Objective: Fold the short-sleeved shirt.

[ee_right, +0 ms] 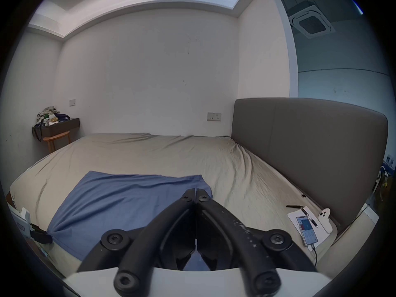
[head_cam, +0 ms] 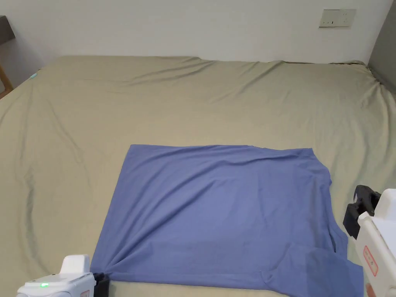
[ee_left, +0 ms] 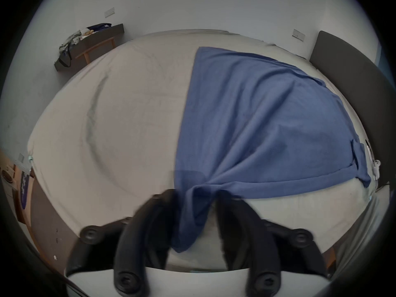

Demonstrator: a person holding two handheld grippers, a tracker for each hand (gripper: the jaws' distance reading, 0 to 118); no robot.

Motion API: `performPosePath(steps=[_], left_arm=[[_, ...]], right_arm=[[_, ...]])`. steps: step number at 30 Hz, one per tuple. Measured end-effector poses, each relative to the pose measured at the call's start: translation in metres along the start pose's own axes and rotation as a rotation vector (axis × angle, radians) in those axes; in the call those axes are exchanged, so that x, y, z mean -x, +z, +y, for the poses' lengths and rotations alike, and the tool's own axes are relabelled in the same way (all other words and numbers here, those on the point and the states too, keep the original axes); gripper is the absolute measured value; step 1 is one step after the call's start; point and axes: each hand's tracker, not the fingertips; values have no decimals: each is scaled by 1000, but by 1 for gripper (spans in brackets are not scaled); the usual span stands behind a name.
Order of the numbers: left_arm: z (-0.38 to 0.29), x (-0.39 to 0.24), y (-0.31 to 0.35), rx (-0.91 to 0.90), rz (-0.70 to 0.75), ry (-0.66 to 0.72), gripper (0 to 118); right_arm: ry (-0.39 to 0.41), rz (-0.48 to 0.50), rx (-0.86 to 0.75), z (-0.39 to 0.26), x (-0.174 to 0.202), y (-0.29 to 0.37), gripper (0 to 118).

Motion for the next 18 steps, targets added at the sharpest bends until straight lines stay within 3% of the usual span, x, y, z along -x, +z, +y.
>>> performPosePath(steps=[2, 3, 6, 8, 10, 15, 18], left_arm=[[-4, -4, 6, -53, 14, -23, 24], [-4, -6, 7, -56, -2, -59, 9], [-4, -7, 13, -63, 6, -80, 6], [-1, -10, 25, -85, -7, -71, 6], [2, -9, 32, -98, -16, -55, 6], [10, -11, 40, -118, -39, -29, 6], [12, -12, 40, -123, -48, -21, 6]], right_arm=[[-5, -2, 46, -9, -5, -1, 3], [-13, -5, 82, -16, -9, -1, 7], [-27, -1, 221, -46, -19, -7, 41], [-42, -3, 351, -73, -25, -16, 80], [-62, 0, 464, -102, -29, -23, 104], [-95, 10, 621, -157, -34, -38, 101], [-97, 41, 664, -174, -37, -48, 74]])
